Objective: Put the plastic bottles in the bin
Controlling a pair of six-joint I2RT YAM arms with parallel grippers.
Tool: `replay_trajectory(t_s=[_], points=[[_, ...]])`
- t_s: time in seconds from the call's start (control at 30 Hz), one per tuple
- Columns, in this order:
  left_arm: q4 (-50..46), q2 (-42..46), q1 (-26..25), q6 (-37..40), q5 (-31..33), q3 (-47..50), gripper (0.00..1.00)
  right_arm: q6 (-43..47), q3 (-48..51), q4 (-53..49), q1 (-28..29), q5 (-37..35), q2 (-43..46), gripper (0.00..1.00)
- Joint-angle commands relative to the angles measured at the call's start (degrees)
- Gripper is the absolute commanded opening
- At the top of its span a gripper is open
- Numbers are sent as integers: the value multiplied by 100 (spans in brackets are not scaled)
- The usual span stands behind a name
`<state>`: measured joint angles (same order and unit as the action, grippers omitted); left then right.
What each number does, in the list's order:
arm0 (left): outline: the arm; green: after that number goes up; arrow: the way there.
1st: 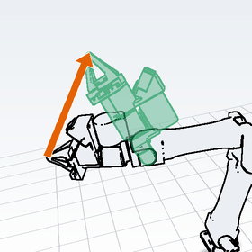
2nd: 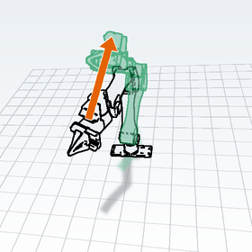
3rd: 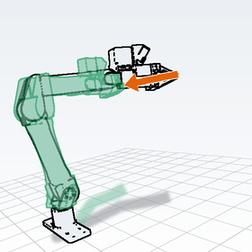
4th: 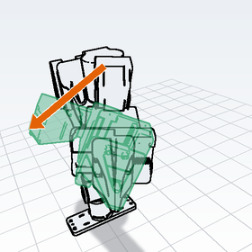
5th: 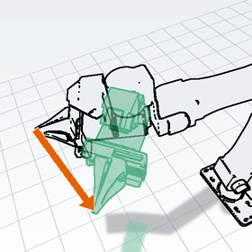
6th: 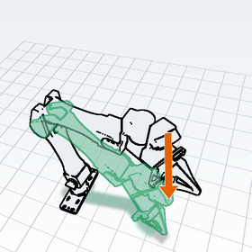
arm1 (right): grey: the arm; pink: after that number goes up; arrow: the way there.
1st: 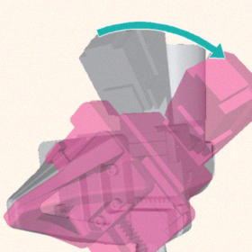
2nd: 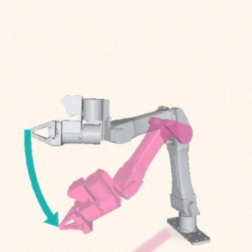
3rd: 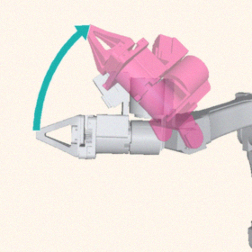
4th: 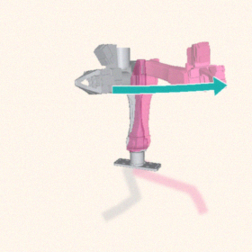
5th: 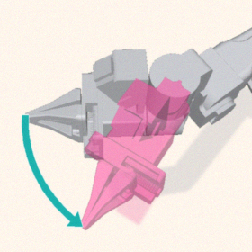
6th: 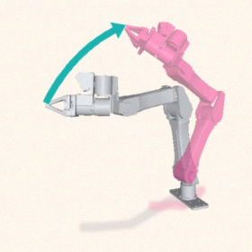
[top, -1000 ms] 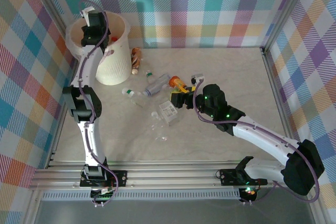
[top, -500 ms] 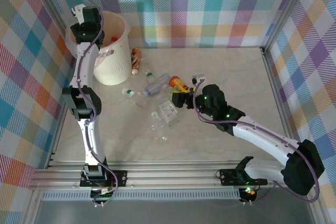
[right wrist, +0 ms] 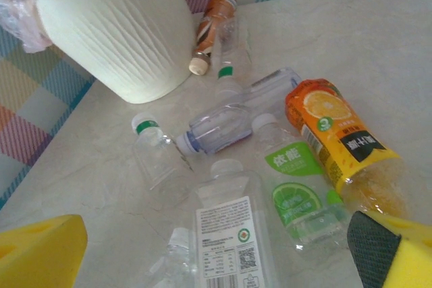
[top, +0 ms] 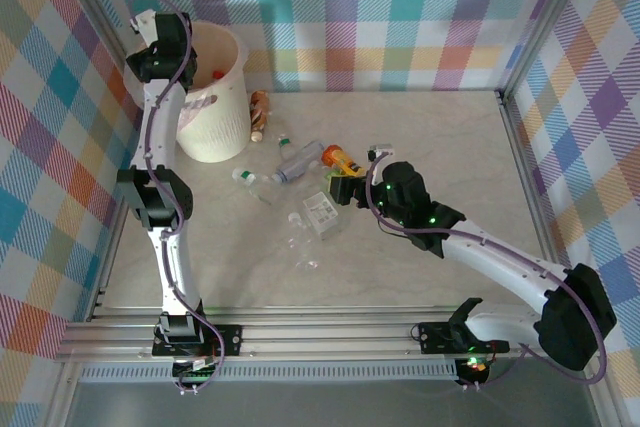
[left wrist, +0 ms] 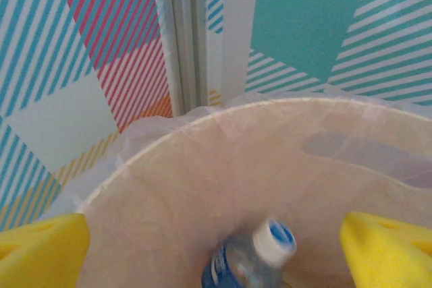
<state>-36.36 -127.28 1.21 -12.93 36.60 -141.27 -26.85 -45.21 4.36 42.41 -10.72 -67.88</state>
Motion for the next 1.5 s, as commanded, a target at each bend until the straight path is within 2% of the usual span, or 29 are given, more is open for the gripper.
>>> replay_trajectory(t_s=[0.0,0.2,0.4,0.6,0.73,0.83,0.93,1.1,1.27,1.47], points=[[-246,613,11,-351,-526,-120,100,-219,-93,-201,21,-477,-89,100],[-370,1122,2,-607,-1570,41,100,-222,-185,-642,-65,-774,-330,100],[657,2238,2,-746,-3206,1693,100,-60,-267,-882,-245,-666,-715,100],[1462,3133,11,-1123,-4576,3183,100,739,-672,-1497,-696,296,-1371,100],[1806,3703,11,-1494,-5466,4028,100,989,-893,-1795,-1234,907,-1701,97],[1992,4171,11,-1740,-5905,4790,100,1726,-1039,-1917,-1505,1423,-1964,95],[2361,4630,11,-1988,-6256,5541,100,2524,-1363,-2441,-1675,1517,-2351,86],[1808,5323,-65,-1951,-6448,6182,100,3724,-1955,-3399,-1816,1211,-2947,77],[1320,6049,-120,-1677,-6182,6643,100,4705,-2219,-3692,-1824,1197,-3368,73],[1035,6420,-121,-1546,-5998,7094,100,5180,-2585,-3716,-1818,1028,-3928,68]])
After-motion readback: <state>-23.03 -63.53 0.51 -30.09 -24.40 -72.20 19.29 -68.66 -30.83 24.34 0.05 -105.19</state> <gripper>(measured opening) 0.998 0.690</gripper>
